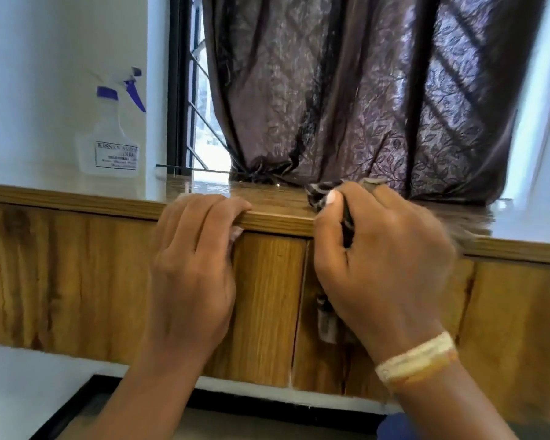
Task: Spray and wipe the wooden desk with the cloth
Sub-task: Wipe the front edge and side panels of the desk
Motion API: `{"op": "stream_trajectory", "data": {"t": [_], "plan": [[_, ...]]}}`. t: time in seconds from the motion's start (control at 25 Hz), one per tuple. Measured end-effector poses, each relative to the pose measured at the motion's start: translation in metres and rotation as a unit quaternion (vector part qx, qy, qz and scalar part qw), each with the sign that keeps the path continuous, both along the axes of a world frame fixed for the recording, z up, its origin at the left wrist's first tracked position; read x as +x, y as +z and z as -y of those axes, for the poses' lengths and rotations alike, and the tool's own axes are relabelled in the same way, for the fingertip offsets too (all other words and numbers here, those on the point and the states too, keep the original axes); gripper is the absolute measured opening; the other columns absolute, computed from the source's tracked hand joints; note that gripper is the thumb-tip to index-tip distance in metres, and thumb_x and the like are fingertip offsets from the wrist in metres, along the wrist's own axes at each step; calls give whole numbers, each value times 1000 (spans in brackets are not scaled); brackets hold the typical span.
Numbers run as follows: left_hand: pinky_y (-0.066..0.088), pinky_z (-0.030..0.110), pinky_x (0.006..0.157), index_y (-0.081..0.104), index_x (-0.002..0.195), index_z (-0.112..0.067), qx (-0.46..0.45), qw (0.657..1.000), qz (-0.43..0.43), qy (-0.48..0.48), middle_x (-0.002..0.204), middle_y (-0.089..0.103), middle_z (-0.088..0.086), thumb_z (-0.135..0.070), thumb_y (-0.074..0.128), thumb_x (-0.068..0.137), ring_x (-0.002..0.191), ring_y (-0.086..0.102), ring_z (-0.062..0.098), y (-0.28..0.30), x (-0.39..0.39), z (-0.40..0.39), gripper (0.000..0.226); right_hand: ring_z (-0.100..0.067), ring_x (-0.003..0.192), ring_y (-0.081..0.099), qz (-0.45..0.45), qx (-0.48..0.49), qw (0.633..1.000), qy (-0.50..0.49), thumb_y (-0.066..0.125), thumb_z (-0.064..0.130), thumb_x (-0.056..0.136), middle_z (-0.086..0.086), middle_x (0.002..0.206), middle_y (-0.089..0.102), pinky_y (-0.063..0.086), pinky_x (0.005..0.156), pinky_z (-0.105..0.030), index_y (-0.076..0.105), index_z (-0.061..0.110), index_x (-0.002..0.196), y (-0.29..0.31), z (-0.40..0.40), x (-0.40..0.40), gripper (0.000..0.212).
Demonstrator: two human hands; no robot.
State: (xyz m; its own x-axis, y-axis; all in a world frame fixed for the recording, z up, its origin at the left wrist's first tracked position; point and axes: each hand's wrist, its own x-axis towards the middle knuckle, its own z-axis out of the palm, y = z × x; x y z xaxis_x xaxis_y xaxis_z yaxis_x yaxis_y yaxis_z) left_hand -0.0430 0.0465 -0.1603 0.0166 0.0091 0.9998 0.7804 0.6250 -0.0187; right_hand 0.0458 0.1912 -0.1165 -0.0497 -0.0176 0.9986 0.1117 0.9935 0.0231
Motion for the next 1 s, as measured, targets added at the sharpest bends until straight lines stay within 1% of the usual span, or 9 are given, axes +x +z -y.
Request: {"op": "stream_trajectory", "data": {"t": [0.12, 0.16, 0.28, 0.36, 0.48, 0.64, 0.8, 0.92, 1.0], "plan": [[44, 50, 99, 64, 113, 3, -2, 1000, 1, -8, 109, 63, 18, -4, 46, 99, 108, 52, 27, 4, -1, 0, 24, -18, 58, 41, 19, -4, 1000, 7, 41, 30, 98, 2, 66, 52, 22, 58, -29, 63, 20, 76, 0, -2, 3, 33], [44, 50, 99, 64, 113, 3, 0, 1000, 0, -13, 109, 63, 16, -4, 46, 99, 109, 52, 27, 4, 0, 0, 24, -19, 59, 44, 24, -6, 1000, 12, 41, 30, 98, 1, 68, 54, 24, 59, -29, 65, 19, 79, 1, -3, 3, 33], [44, 44, 101, 61, 113, 0, 2, 999, -11, -37, 109, 56, 8, -5, 46, 100, 108, 54, 25, 4, 5, 1, 21, -21, 62, 49, 27, -8, 999, 21, 43, 28, 97, -1, 72, 60, 31, 62, -29, 71, 18, 84, -3, -5, 2, 32], [45, 47, 99, 63, 111, 2, 4, 999, 1, -42, 106, 60, 12, -2, 48, 97, 105, 55, 27, 4, 6, 2, 21, -20, 62, 51, 16, -21, 999, 25, 45, 26, 97, -1, 72, 61, 34, 63, -29, 71, 17, 82, -3, -1, 1, 31], [44, 54, 98, 67, 107, 6, 10, 998, 65, -23, 106, 65, 21, 2, 51, 94, 106, 57, 30, 4, 12, 2, 21, -22, 65, 55, 30, -45, 998, 38, 45, 24, 97, -3, 75, 64, 41, 66, -32, 73, 15, 83, 0, 1, 1, 33], [38, 50, 108, 66, 110, 3, -2, 987, 160, -22, 112, 64, 22, -1, 49, 98, 113, 56, 33, 8, 32, 6, 22, -26, 71, 60, 96, -79, 991, 54, 44, 22, 97, -7, 80, 66, 47, 72, -38, 75, 12, 89, 4, 6, 12, 33], [28, 39, 116, 63, 115, 1, -68, 963, 259, -9, 118, 63, 21, -5, 46, 100, 121, 51, 31, 27, 52, 16, 24, -29, 80, 61, 185, -130, 973, 52, 44, 18, 96, -12, 86, 66, 49, 79, -45, 73, 8, 93, 16, 13, 23, 30], [32, 41, 113, 65, 115, 1, -126, 940, 317, 18, 117, 64, 20, -6, 50, 98, 120, 52, 31, 41, 64, 23, 23, -29, 85, 61, 251, -151, 955, 47, 47, 16, 96, -12, 91, 67, 50, 81, -43, 71, 9, 95, 28, 11, 32, 25], [38, 43, 108, 65, 116, -2, -200, 914, 353, 9, 117, 65, 18, -8, 52, 96, 117, 56, 33, 54, 65, 33, 25, -29, 90, 63, 329, -125, 934, 55, 49, 20, 97, -11, 100, 68, 52, 82, -42, 72, 11, 101, 40, 0, 39, 24]]}}
